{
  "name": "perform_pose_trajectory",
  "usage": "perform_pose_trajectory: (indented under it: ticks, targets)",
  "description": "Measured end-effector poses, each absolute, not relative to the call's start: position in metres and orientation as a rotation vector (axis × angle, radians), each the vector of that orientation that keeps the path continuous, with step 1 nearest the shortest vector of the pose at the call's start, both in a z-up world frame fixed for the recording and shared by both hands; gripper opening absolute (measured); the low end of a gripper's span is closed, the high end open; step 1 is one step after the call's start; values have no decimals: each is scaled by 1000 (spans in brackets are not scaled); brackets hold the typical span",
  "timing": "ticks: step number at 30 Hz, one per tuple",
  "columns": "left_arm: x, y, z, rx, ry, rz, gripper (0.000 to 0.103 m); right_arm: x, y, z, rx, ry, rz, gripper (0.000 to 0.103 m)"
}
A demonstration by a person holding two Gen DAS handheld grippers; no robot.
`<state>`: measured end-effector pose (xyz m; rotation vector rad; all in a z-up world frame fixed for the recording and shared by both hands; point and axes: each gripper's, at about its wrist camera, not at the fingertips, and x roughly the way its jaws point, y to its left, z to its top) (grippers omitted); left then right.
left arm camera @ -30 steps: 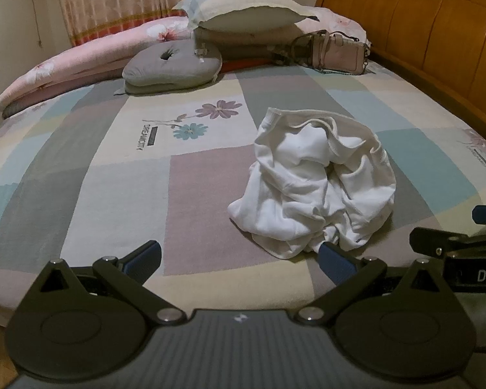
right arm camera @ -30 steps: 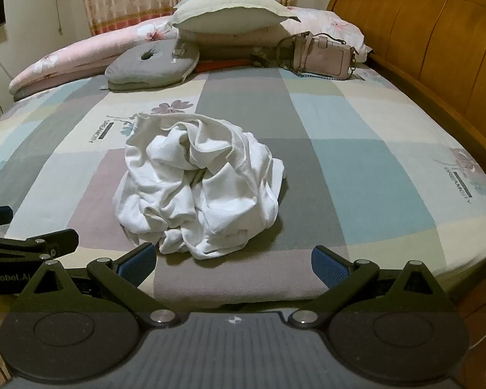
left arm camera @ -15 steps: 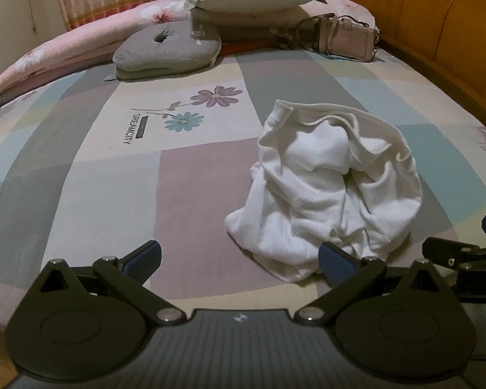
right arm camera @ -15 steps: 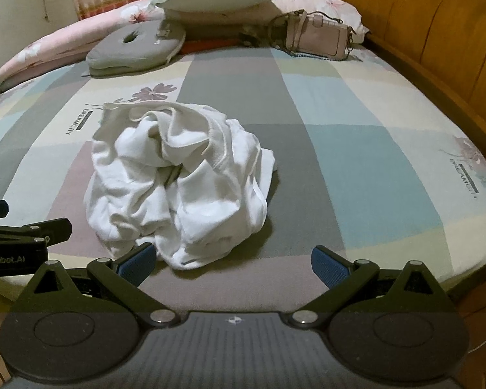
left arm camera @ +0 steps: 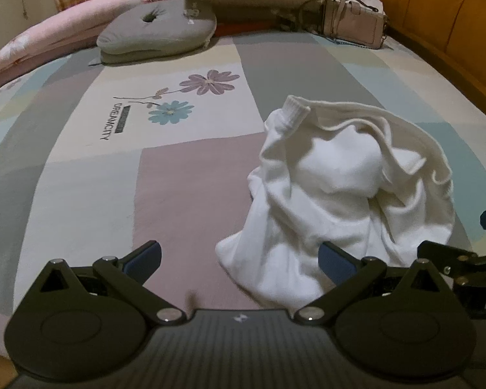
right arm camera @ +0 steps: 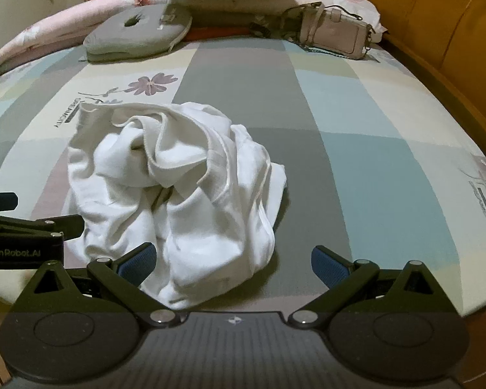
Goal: Fold clothes
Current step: 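Move both tools toward the crumpled white shirt and reach into it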
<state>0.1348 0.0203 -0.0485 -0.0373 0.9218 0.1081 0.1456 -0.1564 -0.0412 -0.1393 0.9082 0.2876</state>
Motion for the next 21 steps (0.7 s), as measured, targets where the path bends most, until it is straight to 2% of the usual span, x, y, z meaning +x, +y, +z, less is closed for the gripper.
perform_pose_trajectory:
  ticks: [6, 10, 21]
  targets:
    - [161, 16, -53, -34, 925, 92, 102, 172, -152, -53, -139, 931, 301, 103]
    - [177, 15, -73, -41, 971, 84, 102, 188, -150, -72, -150, 984, 297, 103]
    - [171, 27, -96, -135, 987, 33, 103, 194, -161, -101, -71, 1051, 330, 103]
